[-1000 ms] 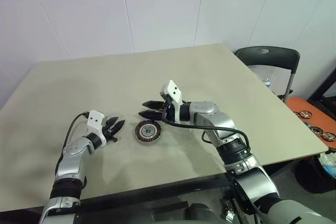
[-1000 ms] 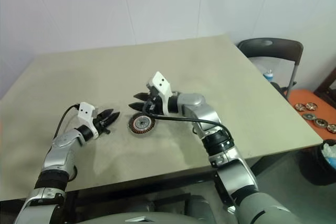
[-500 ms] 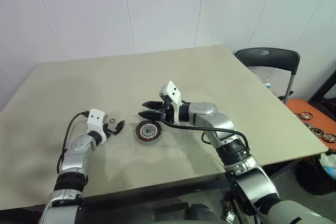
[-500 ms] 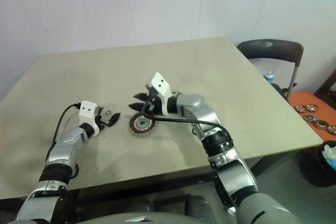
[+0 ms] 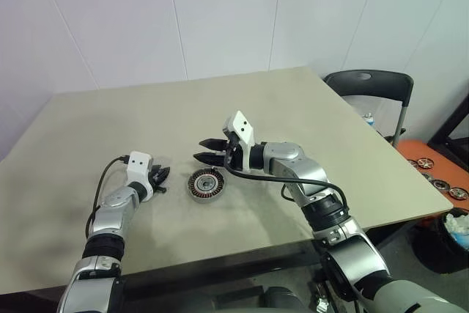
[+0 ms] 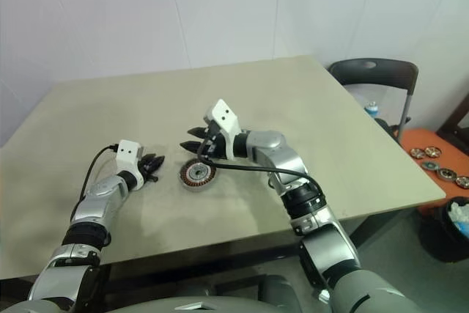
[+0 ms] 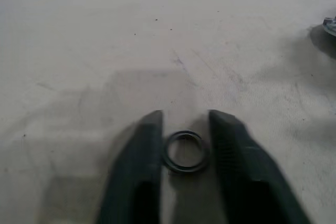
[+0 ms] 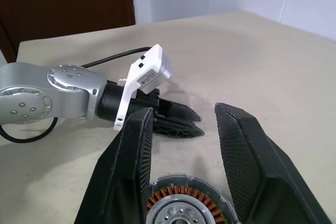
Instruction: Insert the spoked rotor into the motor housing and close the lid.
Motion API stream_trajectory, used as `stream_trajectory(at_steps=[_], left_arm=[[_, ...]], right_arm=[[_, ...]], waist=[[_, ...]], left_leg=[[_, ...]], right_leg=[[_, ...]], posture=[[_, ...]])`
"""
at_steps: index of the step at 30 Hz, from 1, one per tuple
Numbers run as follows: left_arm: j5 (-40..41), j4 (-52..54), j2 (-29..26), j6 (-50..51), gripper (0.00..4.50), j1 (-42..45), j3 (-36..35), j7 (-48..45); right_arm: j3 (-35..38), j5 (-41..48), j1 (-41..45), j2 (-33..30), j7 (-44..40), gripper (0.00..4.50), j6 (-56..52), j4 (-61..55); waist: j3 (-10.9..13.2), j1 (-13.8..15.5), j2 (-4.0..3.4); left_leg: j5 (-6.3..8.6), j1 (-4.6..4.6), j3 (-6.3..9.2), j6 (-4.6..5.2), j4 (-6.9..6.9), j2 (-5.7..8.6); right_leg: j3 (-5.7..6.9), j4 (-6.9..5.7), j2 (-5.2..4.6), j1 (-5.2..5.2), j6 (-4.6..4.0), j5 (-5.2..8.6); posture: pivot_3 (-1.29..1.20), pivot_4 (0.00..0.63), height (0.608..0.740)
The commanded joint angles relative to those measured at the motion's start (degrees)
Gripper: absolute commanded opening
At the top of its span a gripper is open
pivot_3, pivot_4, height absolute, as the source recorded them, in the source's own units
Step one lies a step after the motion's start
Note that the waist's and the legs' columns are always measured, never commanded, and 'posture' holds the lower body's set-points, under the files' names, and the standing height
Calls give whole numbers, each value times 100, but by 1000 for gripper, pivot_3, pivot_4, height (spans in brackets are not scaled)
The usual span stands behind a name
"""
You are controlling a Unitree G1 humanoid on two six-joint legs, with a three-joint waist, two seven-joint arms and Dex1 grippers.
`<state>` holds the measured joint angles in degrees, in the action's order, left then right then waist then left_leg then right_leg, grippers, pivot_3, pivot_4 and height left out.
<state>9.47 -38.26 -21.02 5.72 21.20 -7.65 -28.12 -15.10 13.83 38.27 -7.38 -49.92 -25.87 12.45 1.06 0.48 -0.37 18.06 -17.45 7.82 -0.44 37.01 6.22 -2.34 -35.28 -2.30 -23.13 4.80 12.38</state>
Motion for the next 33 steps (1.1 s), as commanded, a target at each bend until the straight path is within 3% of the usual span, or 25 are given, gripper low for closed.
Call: stream_trajectory(at_steps=[1, 6, 10, 17, 24, 33], left_arm=[[-124, -375, -10, 195, 1124, -192, 23, 128], [100, 194, 139, -236, 1124, -266, 0, -213], [129, 529, 98, -234, 2027, -304, -86, -111], [247, 1233, 301, -292, 4358, -850, -245, 138], [214, 1325, 445, -35, 4358, -1226, -215, 452], [2, 966, 457, 606, 4358, -1027, 50, 592]], right_arm=[[110, 51, 152, 20, 1, 1983, 145, -114], [66, 53, 134, 52, -5, 1983, 142, -122], [56, 36, 131, 60, -1, 1983, 161, -76], [32, 47, 87, 8, -44, 1983, 98, -143], [12, 45, 120, -58, -120, 1983, 27, -165], [-19, 51, 72, -51, -110, 1983, -104, -296]], waist=[[0, 4, -1], [3, 5, 0], [1, 24, 5], [5, 21, 7], [5, 8, 6], [0, 22, -4]], left_leg=[[-3, -1, 0, 5, -1, 0], [-4, -11, -1, 8, -2, 0], [-5, -66, -1, 18, -3, 7], [-4, -148, -1, 21, -3, 15], [0, -141, -6, 28, -4, 15], [0, -110, -8, 28, -4, 15]], right_leg=[[-1, 0, 0, -1, 0, 0], [-1, 8, -1, -8, 0, 0], [-3, 15, -7, -60, -20, -13], [-9, 13, -14, -146, -24, -17], [-10, 15, -13, -142, -23, -16], [-8, 13, -13, -114, -22, -15]], posture=[[0, 0, 740], [0, 0, 740], [0, 0, 740], [0, 0, 740], [0, 0, 740], [0, 0, 740]])
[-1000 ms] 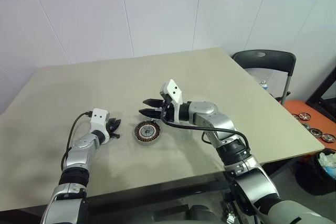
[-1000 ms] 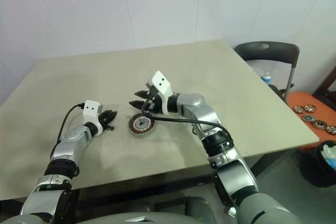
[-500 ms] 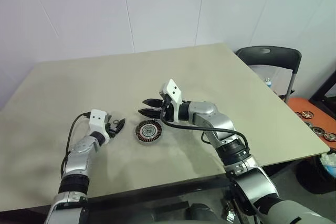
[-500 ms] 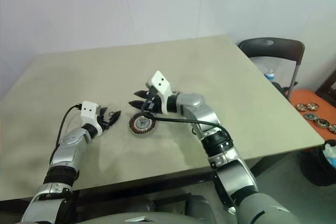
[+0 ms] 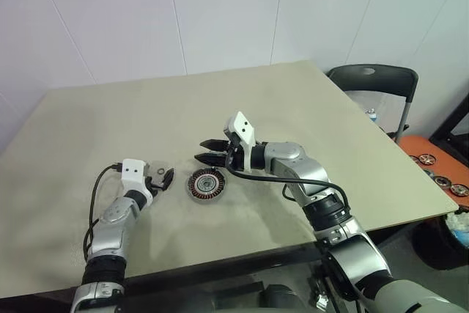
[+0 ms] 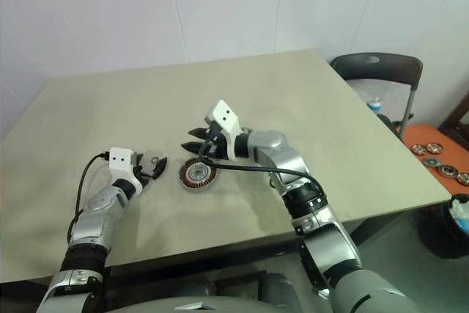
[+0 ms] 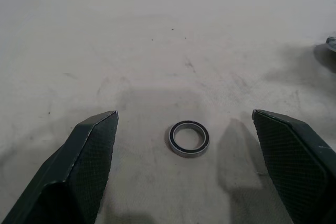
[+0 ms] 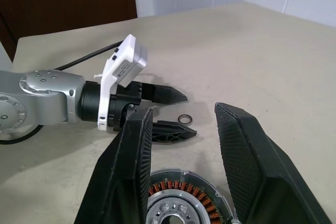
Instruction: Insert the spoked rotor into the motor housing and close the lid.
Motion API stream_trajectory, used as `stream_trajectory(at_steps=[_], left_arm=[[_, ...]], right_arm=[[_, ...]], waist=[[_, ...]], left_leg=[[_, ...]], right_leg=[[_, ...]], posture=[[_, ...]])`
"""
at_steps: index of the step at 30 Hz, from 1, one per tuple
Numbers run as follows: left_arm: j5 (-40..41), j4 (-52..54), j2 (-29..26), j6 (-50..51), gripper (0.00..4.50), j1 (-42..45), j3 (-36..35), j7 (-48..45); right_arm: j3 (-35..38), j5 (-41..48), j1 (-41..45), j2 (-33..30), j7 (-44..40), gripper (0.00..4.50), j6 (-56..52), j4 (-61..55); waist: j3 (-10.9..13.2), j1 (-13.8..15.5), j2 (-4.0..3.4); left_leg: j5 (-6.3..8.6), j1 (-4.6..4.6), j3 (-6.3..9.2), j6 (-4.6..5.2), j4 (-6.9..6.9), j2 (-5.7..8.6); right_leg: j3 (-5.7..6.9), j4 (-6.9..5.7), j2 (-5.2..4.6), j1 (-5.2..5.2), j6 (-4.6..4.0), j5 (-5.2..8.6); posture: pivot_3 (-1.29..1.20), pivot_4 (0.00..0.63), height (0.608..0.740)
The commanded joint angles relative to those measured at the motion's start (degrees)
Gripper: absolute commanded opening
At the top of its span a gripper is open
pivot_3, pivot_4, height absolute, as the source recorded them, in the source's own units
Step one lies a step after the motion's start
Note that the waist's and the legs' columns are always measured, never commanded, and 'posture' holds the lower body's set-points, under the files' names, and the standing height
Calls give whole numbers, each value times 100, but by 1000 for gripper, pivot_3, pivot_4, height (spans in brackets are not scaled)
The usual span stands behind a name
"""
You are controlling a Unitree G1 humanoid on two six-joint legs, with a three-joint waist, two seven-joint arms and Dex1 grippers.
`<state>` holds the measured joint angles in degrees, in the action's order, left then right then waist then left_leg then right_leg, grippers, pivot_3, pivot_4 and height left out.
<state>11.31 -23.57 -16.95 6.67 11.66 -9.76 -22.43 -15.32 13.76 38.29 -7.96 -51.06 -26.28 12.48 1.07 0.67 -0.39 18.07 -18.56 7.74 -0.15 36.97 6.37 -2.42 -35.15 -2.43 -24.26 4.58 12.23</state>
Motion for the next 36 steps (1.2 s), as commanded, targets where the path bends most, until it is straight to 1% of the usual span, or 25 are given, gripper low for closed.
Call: stream_trajectory(at_steps=[1, 5, 11, 19, 22, 32, 33, 36], left_arm=[[-214, -560, 52, 609, 4358, 14, 293, 24], [-182, -611, 107, 986, 4358, 335, 294, 25], [-233, -647, 109, 1235, 4358, 179, 294, 20], [-209, -390, 36, 1615, 4358, 96, 355, -177], [-214, -357, -3, 1672, 3774, 54, 344, -226], [-265, -364, -136, 1702, 891, -25, 356, -261], [-275, -368, -145, 1694, 736, -27, 358, -257], [-296, -393, -180, 1663, 736, -33, 373, -273]], right_arm=[[1, 67, 67, 8, 4, 1983, -96, -331], [-25, 79, 73, -22, -61, 1983, -191, -409], [-11, 69, 132, -48, -99, 1983, -217, -391], [-59, 30, 128, 30, -53, 1983, -147, -344], [-48, 30, 123, 35, -27, 1983, -131, -339], [-13, 16, 182, 49, 32, 1983, -68, -257], [-12, 15, 186, 47, 32, 1983, -62, -247], [-19, 4, 193, 45, 33, 1983, -46, -229]], waist=[[-3, 5, -9], [-9, 26, -23], [-6, 16, -30], [-6, 2, -44], [-6, 2, -44], [-7, 10, -46], [-7, 8, -46], [-6, 6, -51]], left_leg=[[0, 7, 0, 0, 0, 0], [-2, 28, 8, -2, 6, 0], [-2, 79, 13, -8, 7, -3], [6, 86, 12, -20, -1, -3], [9, 85, 11, -17, -5, -2], [25, 80, 9, 8, -15, 18], [25, 80, 9, 7, -15, 17], [25, 80, 9, 6, -15, 16]], right_leg=[[0, -1, 0, 8, 0, 0], [8, -2, -1, 39, 15, 9], [17, 3, -4, 100, 33, 22], [14, 5, -4, 103, 39, 26], [12, 8, -6, 102, 42, 28], [9, 14, -25, 95, 65, 45], [8, 14, -25, 95, 66, 45], [8, 14, -25, 95, 67, 47]], posture=[[0, 0, 740], [0, 0, 740], [0, 0, 740], [0, 0, 740], [0, 0, 740], [0, 0, 740], [0, 0, 740], [0, 0, 740]])
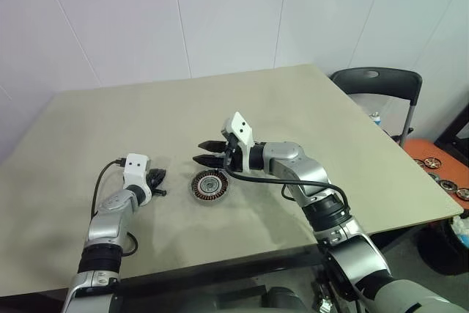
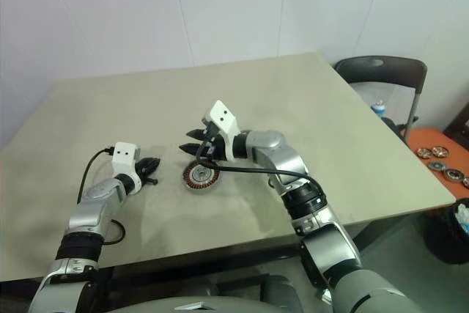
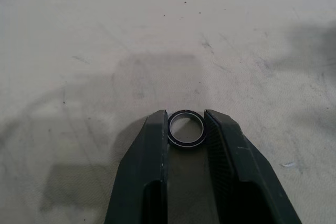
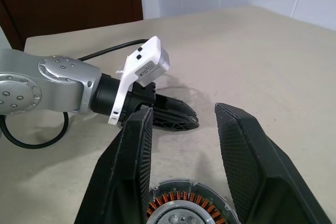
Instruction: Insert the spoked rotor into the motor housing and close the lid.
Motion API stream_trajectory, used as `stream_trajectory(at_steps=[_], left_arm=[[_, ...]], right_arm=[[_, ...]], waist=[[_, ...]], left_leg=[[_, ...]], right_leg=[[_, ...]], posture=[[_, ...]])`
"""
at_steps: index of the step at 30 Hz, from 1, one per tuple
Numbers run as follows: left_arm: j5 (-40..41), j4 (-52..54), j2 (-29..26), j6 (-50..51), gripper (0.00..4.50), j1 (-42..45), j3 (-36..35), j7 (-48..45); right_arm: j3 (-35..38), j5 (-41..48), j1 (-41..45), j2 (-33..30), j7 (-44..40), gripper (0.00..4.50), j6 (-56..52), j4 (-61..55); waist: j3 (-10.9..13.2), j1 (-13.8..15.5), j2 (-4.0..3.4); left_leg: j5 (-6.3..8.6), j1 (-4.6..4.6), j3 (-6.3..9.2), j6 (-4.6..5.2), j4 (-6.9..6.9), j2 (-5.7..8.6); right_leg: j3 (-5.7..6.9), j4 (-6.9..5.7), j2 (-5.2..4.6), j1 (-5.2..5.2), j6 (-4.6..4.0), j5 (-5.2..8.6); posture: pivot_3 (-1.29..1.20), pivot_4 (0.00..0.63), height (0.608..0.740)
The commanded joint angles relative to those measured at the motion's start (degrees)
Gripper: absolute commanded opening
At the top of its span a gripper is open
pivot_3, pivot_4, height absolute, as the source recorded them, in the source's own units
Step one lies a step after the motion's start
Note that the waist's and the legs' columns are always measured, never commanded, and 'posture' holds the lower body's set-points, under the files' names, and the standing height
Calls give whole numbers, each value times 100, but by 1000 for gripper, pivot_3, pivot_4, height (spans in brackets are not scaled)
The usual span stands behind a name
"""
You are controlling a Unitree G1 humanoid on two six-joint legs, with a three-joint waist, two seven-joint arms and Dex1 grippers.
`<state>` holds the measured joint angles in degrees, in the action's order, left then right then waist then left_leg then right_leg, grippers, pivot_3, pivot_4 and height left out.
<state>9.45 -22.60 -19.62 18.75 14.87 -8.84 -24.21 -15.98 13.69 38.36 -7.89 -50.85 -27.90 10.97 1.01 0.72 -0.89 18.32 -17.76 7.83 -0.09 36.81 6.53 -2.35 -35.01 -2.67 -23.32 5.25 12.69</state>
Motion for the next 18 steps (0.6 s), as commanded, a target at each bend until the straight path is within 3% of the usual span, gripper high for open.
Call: stream_trajectory(at_steps=[1, 18], left_arm=[[-112, -492, 80, 453, 736, -354, 287, -107], [-171, -529, 123, 317, 711, -297, 347, -93]], right_arm=[[44, 10, 188, 38, 13, 1983, 119, -76], [41, -4, 240, 38, -4, 1983, 157, -13]], waist=[[0, 0, -1], [3, 1, -6]], left_leg=[[0, 0, 0, 0, 0, 0], [1, 0, 0, -1, -1, 0]], right_leg=[[0, 0, 0, 0, 0, 0], [-1, 1, 0, 0, 2, 1]], posture=[[0, 0, 740], [0, 0, 740]])
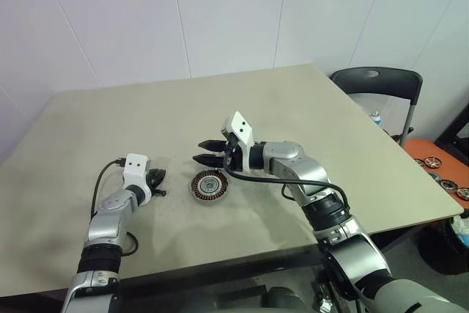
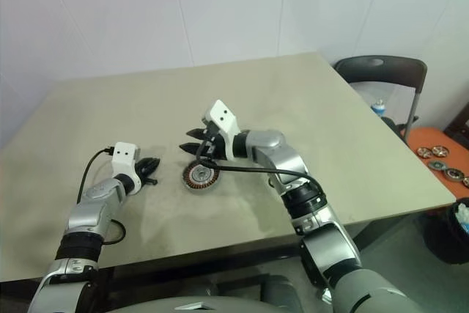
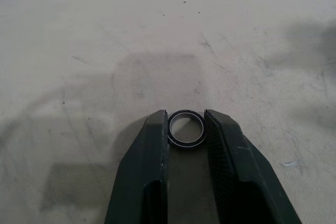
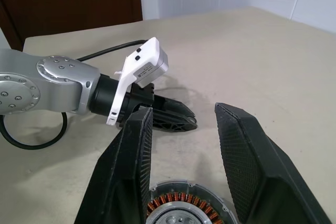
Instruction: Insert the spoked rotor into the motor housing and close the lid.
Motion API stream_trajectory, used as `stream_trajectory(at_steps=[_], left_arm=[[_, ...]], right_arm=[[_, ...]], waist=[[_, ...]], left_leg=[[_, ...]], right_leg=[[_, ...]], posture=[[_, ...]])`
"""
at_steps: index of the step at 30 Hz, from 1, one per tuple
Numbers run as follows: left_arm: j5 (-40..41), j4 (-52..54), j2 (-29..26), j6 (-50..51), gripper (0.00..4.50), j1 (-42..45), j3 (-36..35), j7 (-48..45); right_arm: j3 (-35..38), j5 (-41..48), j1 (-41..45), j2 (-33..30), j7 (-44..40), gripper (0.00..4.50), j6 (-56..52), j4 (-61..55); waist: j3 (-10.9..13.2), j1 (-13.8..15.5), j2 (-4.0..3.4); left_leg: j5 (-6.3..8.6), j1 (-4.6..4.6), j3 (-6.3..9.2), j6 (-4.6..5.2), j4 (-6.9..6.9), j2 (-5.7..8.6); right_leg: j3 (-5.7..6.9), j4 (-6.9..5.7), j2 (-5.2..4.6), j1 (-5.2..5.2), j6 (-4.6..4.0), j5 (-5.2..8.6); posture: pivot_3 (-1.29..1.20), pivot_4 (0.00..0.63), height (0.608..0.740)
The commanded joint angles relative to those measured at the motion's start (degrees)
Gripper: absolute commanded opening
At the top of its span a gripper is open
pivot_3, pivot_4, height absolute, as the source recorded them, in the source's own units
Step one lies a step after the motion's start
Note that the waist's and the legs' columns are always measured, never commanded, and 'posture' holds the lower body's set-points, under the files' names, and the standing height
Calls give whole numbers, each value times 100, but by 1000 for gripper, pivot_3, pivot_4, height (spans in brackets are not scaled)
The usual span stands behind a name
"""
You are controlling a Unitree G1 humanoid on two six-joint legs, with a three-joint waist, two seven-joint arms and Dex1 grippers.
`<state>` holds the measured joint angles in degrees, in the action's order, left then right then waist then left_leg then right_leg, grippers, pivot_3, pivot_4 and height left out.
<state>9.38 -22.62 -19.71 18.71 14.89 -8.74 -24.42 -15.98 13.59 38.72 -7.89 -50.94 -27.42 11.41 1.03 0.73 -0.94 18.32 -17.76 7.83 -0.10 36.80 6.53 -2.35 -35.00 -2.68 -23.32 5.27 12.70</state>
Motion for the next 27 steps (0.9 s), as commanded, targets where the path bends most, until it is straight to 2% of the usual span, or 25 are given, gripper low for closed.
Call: stream_trajectory(at_steps=[1, 4, 7, 10, 13, 17, 20, 27], left_arm=[[-157, -516, 147, 285, 711, -278, 327, -58], [-119, -280, 197, -270, 711, -192, 303, -165], [184, 204, 297, -929, 711, -118, 318, -717], [534, 602, 335, -1036, 711, -85, 471, -1518], [775, 817, 311, -844, 711, -24, 652, -2117], [938, 873, 236, -610, 711, 171, 870, -2704], [838, 595, 130, -672, 711, 456, 952, -2942], [897, 362, 0, -874, 711, 750, 911, -3346]], right_arm=[[44, 4, 212, 39, 3, 1983, 120, -38], [43, -8, 204, 39, 14, 1983, 145, -14], [77, -5, 197, 69, 67, 1983, 166, 9], [267, 193, 180, 7, -17, 1983, 52, -61], [556, 491, 149, -293, -262, 1983, -200, -248], [830, 698, -41, -814, -422, 1983, -436, -438], [1018, 587, -365, -1141, -229, 1983, -399, -476], [1063, 599, -635, -1214, 52, 1983, -364, -626]], waist=[[1, 2, -1], [2, 7, 0], [9, 18, 11], [21, 71, 31], [37, 83, 61], [41, 149, 63], [46, 160, 73], [59, 124, 81]], left_leg=[[0, 0, 0, 0, 0, 0], [0, -2, 0, 0, 0, 0], [0, -22, 1, 0, 1, 0], [-10, -103, 7, 13, 21, 8], [-31, -175, 5, -16, 35, 10], [-20, -182, 3, 3, 25, 10], [-12, -181, 1, 17, 22, 9], [-13, -178, -9, 16, 27, 2]], right_leg=[[0, 0, 0, 0, 0, 0], [0, 1, 0, -1, 1, 0], [0, 2, -2, -18, -1, -1], [3, -2, -7, -92, -26, -18], [1, -7, -8, -163, -38, -27], [0, 5, -9, -168, -39, -26], [-1, 9, -8, -167, -39, -26], [-10, 2, -1, -168, -39, -27]], posture=[[0, 0, 740], [0, 0, 740], [0, 0, 740], [0, 0, 740], [0, 0, 740], [0, 0, 740], [0, 0, 740], [0, 0, 740]])
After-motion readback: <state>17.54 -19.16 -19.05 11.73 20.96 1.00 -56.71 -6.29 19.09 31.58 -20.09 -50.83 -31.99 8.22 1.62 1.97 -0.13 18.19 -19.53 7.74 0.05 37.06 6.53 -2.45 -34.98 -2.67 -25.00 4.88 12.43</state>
